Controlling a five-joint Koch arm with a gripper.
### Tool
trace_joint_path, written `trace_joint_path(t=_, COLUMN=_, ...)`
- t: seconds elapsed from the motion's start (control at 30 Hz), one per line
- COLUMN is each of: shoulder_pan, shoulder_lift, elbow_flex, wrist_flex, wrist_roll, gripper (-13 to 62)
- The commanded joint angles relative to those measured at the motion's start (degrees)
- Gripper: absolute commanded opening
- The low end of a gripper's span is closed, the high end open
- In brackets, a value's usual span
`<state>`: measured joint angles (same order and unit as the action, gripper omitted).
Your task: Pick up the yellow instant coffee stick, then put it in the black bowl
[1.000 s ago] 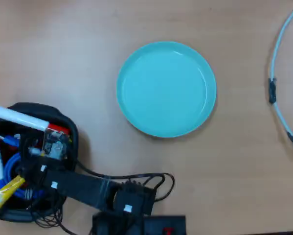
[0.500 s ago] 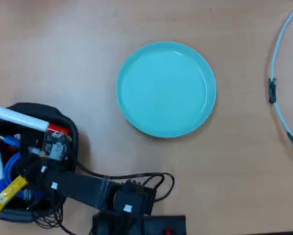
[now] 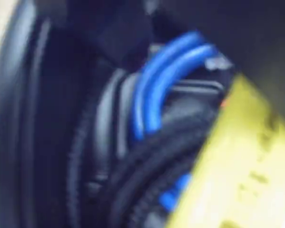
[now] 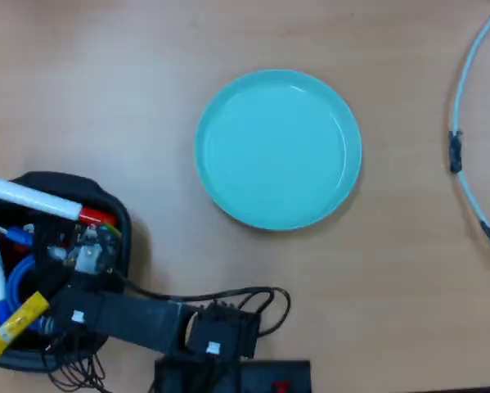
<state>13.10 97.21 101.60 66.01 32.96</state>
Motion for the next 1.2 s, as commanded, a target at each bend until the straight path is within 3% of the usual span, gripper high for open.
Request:
trace_joint_path(t=0.0, shoulder_pan=-0.79, shoulder_lift=0.44, elbow_flex=-7.56, wrist_flex=5.63, wrist_roll=2.55, gripper=56.7)
trace_joint_path(t=0.47, shoulder_pan=6.06, shoulder_lift=3.16, elbow_flex=-11.07, wrist_flex=11.6, wrist_roll=2.64, gripper=56.7)
trace_joint_path(t=0.7, shoulder_pan=11.51, shoulder_lift=15.29, elbow_flex=-11.78, wrist_flex=18.54, wrist_roll=0.53, gripper=56.7)
trace_joint_path(t=0.97, shoulder_pan=22.41, shoulder_lift=32.87, elbow_flex=-3.87, wrist_flex=23.12, wrist_roll=-17.58, gripper=56.7)
trace_joint_path(t=1.17, shoulder_pan=34.89, shoulder_lift=35.86, elbow_flex=12.66, wrist_flex=13.62, wrist_roll=-29.79, gripper=56.7)
